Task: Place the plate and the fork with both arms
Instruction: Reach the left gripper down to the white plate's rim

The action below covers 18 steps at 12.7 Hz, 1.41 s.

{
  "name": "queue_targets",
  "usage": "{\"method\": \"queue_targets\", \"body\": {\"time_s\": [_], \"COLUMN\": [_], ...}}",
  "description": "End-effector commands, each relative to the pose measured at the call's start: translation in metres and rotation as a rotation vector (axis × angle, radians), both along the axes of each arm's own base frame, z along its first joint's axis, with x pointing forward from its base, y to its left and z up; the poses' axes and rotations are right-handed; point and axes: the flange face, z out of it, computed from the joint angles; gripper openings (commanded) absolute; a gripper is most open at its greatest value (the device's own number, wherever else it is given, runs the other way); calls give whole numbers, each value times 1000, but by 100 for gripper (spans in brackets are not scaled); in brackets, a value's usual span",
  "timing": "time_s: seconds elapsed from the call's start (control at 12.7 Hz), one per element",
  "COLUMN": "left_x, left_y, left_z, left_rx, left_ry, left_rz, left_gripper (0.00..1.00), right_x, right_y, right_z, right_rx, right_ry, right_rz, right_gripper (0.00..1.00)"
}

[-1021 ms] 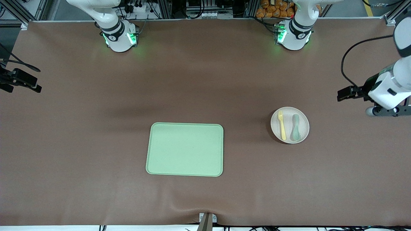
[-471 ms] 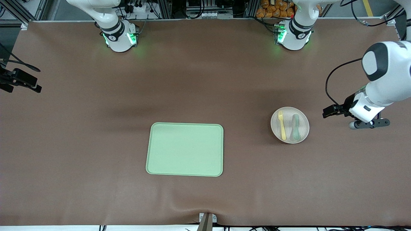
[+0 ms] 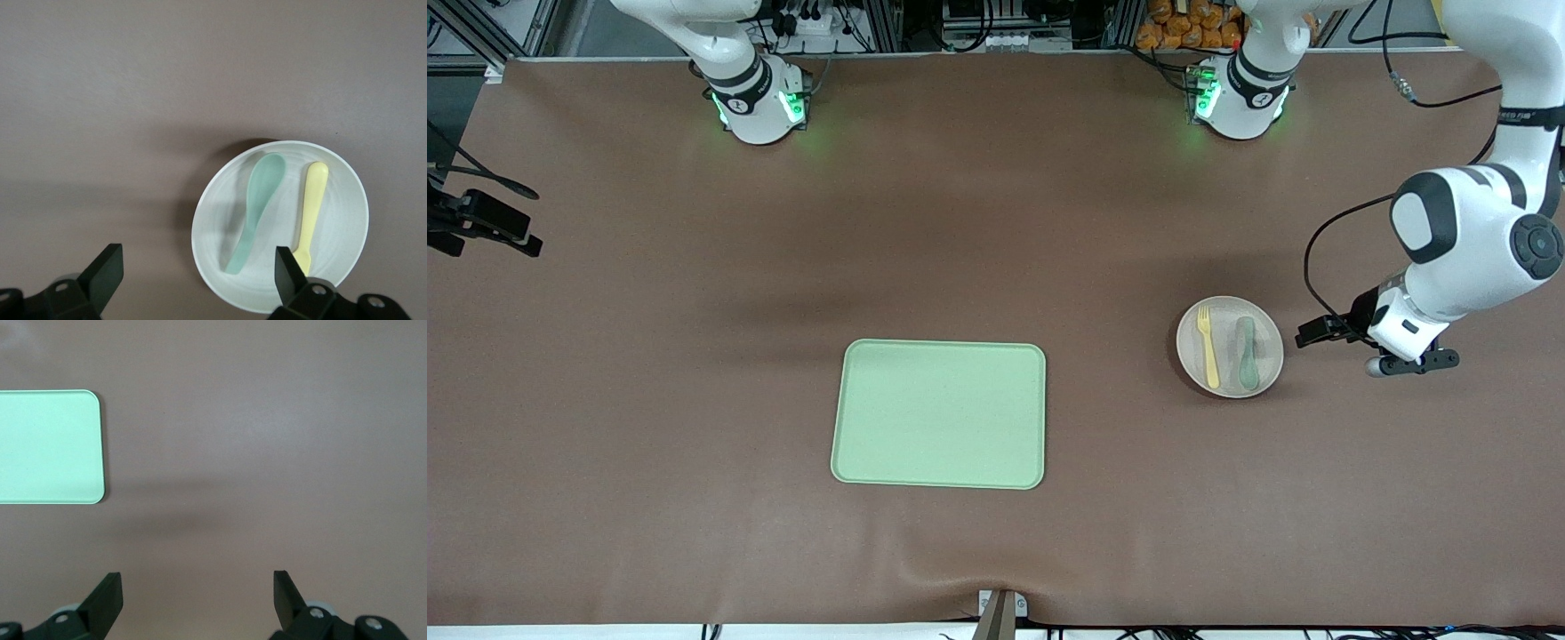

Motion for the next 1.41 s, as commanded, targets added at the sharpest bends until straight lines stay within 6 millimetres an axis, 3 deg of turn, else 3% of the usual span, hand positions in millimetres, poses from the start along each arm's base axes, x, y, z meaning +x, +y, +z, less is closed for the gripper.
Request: {"method": "queue_targets", "body": {"time_s": [0.0,0.24,0.71,1.1,1.34], "left_x": [2,2,-1,-5,-6], "left_y": [7,5,10,20,21], "left_z": [-40,-59,-85,-99,-103], "left_rx": [-126,-140,-138,-141,-142], "left_ry": [-12,-11,-4,16,20], "left_rz": [-4,-14,-66,-60,-70], "left_gripper": [100,100,72,70,63], "right_x": [-3,-3,-3,-3,-3], "right_y": [-4,-5,-5,-5,-5], "right_z": [3,3,3,3,3], "right_rx": [16,18,16,16,18], "right_ry": [0,-1,0,0,-1], "right_rz": [7,5,5,5,5], "right_gripper": [100,100,100,100,100]}}
